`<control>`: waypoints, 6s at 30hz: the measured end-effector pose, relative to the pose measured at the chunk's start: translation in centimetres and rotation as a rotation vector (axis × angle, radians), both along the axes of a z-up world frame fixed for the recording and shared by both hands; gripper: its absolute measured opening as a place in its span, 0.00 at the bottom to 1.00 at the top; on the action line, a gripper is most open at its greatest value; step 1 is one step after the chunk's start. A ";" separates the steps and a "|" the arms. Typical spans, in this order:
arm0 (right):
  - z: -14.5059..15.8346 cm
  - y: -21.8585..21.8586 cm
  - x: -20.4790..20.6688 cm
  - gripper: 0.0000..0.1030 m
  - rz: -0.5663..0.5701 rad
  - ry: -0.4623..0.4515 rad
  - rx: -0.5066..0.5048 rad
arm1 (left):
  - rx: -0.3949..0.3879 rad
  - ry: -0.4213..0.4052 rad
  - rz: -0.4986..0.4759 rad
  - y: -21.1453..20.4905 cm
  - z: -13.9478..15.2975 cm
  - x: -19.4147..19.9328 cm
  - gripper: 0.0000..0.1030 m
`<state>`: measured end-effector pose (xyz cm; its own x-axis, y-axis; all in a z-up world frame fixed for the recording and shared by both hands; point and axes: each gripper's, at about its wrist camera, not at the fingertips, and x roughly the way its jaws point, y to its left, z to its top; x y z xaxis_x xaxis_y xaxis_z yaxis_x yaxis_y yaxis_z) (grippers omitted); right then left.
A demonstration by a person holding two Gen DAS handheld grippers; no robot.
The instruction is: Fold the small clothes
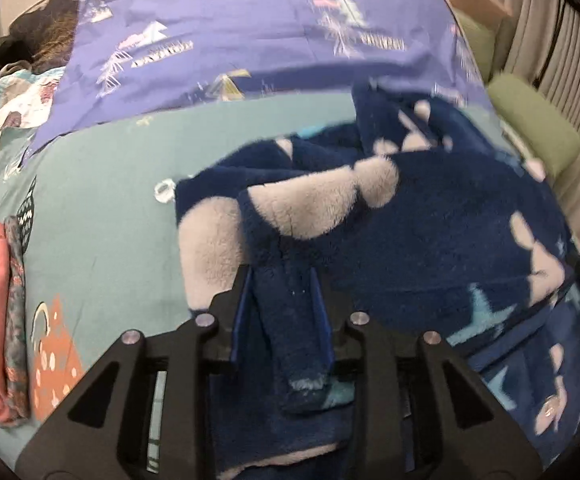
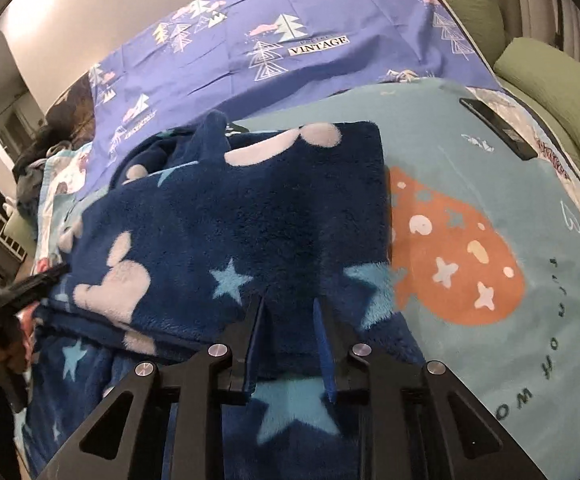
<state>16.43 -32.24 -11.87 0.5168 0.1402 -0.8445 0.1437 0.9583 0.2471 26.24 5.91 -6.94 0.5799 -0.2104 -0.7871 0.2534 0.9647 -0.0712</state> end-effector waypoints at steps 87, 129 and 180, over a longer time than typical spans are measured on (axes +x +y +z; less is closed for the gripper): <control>4.9 16.0 -33.1 0.11 0.576 -0.232 0.106 | -0.401 -0.058 -0.376 -0.3 5.6 -35.4 0.13; 0.3 2.2 -38.5 0.52 0.040 -0.087 0.061 | -0.178 -0.052 -0.038 11.0 -2.7 -40.2 0.24; 0.6 11.4 -34.6 0.19 0.391 0.086 0.344 | -0.128 -0.172 -0.059 9.7 2.9 -40.1 0.50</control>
